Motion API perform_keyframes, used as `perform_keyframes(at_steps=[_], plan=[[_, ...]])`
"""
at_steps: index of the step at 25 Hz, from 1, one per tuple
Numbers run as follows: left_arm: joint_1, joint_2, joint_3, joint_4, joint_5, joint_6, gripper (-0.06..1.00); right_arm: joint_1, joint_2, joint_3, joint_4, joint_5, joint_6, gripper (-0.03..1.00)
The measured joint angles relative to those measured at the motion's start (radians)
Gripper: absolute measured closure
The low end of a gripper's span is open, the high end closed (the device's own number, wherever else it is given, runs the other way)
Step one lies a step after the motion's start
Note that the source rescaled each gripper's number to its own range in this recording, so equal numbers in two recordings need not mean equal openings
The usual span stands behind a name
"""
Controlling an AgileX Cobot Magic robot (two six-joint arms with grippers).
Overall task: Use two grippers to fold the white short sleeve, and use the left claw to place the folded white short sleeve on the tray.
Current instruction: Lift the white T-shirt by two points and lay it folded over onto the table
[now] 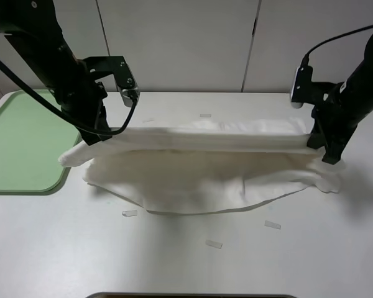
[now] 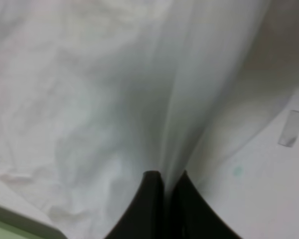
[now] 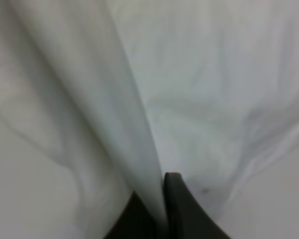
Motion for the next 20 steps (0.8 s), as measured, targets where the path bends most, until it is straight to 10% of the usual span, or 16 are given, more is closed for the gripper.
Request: perform_keyframes(at_steps=[15, 18, 20], plan=[[0.000, 0.000, 0.135, -0.067, -0.032, 0.062, 0.94, 0.000, -0.001, 0.097, 0.006, -0.030, -0.004, 0.95], [0.000, 0.000, 0.145, -0.059, -0.053, 0.072, 0.90, -0.008, -0.001, 0.099, -0.025, -0.031, -0.004, 0.75], [0.004, -0.001, 0.147, -0.020, -0.057, 0.074, 0.68, -0.012, -0.001, 0.099, -0.039, -0.037, -0.001, 0.43]])
